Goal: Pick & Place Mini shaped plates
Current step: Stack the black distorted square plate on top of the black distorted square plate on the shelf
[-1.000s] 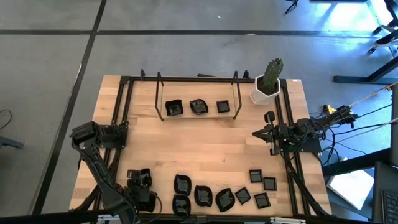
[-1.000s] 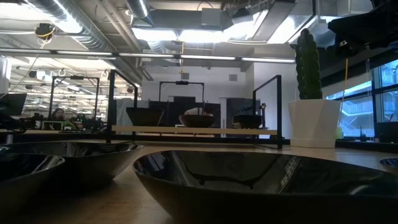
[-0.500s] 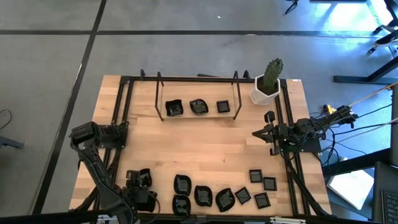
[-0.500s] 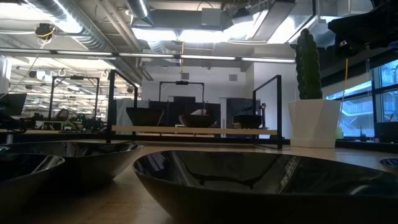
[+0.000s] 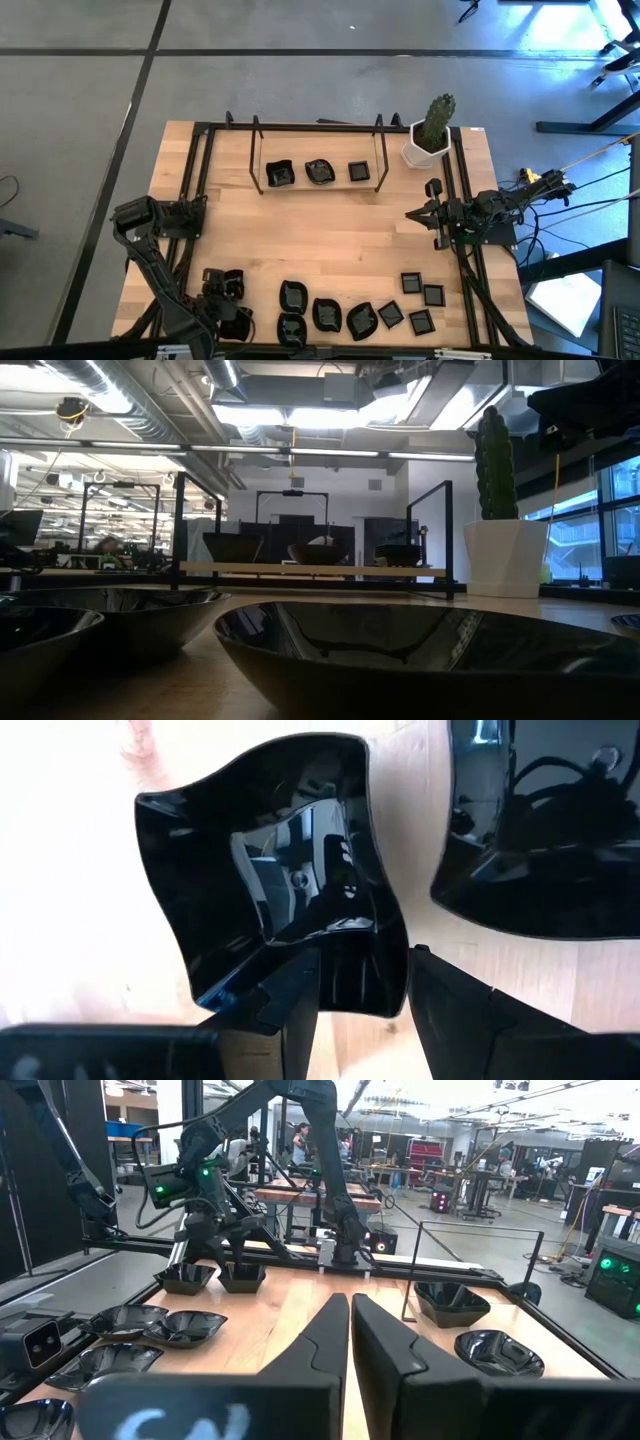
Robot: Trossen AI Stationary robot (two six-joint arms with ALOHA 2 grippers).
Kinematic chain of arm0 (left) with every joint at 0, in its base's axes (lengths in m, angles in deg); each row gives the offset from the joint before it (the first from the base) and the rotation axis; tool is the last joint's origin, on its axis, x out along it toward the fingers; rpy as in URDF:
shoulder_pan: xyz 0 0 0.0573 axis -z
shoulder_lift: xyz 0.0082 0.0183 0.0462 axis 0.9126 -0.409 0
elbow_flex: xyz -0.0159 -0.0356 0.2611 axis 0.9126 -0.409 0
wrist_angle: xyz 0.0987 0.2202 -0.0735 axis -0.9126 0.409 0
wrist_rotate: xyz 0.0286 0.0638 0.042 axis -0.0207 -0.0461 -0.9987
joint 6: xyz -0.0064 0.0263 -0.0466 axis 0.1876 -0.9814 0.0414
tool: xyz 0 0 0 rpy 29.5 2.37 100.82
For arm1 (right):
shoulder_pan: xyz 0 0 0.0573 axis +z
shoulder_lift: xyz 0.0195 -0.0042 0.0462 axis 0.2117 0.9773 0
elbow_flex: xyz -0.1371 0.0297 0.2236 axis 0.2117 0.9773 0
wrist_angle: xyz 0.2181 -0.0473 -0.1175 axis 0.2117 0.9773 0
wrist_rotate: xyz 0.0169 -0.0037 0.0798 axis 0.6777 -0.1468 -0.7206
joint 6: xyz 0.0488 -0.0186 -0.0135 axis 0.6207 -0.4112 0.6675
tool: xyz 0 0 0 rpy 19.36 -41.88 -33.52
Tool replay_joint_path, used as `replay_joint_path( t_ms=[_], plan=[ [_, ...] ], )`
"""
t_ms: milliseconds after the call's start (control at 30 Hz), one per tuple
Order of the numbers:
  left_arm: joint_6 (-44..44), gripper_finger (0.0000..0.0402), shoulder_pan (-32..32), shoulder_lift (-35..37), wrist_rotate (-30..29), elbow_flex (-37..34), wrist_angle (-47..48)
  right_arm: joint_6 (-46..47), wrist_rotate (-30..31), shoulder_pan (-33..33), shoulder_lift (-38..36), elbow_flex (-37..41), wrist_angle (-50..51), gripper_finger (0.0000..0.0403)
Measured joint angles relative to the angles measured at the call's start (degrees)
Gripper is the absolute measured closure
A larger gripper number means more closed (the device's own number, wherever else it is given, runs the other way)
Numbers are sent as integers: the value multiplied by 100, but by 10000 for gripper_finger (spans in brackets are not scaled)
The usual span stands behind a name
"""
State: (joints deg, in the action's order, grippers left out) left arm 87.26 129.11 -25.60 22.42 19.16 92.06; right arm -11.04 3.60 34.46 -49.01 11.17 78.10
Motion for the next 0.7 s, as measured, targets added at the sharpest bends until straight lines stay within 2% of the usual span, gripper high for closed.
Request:
replay_joint_path(
  t_ms=[167,433,700],
  plan=[
    [-73,258,-28,0,-98,-32,-29,-23,4,0,0,0,0,383],
    [-324,258,-193,0,-627,-32,45,-22,7,2,0,0,0,383],
    [-286,258,-476,0,-679,-36,88,-22,9,0,0,0,2,383]
  ],
)
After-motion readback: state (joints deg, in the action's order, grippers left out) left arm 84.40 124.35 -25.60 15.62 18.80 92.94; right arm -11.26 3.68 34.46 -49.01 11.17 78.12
